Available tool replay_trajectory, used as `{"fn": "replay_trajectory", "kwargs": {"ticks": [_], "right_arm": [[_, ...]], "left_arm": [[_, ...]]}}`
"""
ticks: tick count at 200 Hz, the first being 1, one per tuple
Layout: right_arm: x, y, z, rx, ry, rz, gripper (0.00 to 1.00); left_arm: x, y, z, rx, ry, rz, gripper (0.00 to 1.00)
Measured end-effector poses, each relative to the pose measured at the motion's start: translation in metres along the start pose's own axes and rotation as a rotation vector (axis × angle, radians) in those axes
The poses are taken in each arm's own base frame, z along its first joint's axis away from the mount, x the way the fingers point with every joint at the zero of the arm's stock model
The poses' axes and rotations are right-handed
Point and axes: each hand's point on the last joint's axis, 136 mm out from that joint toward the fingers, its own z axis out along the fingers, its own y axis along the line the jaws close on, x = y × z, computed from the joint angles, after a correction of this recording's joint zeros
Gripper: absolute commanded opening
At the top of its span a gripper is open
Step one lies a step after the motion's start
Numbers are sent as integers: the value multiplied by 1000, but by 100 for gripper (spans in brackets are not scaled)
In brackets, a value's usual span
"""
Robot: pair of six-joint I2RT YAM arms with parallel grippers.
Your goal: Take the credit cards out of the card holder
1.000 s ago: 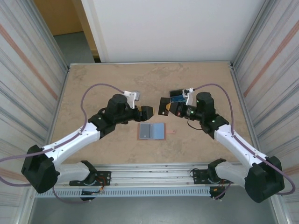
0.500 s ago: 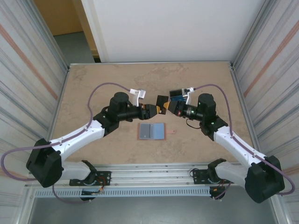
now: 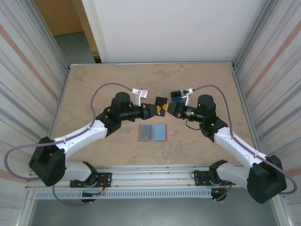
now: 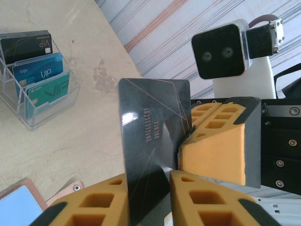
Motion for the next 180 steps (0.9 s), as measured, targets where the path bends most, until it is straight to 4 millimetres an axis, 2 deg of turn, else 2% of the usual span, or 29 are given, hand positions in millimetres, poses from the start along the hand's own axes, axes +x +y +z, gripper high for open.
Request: {"fn": "replay_trajectory", "kwargs": {"ticks": [38, 46, 60, 74, 93, 118, 154, 180], "right_arm": [[-1, -4, 0, 17, -9, 7, 0], [-1, -5, 0, 18, -8, 8, 0], [0, -6, 0, 23, -6, 7, 8], [2, -9, 0, 37, 3, 8, 22], [9, -18, 0, 82, 23, 8, 36], [11, -24, -7, 151, 25, -12, 44], [0, -25, -29, 265, -39, -54, 53], [-11, -29, -49, 371, -101, -81, 63]], "left_arm": [[-3, -3, -2, 17, -6, 4, 0], [-3, -4, -3, 18, -6, 4, 0], [-3, -3, -3, 16, -2, 11, 0], [0, -1, -3, 6, 9, 21, 0], [0, -2, -3, -10, 26, 60, 0], [-8, 5, -7, -77, 41, 130, 0], [-31, 8, -16, -159, 47, 273, 0], [-48, 11, -8, -199, 77, 382, 0]]}}
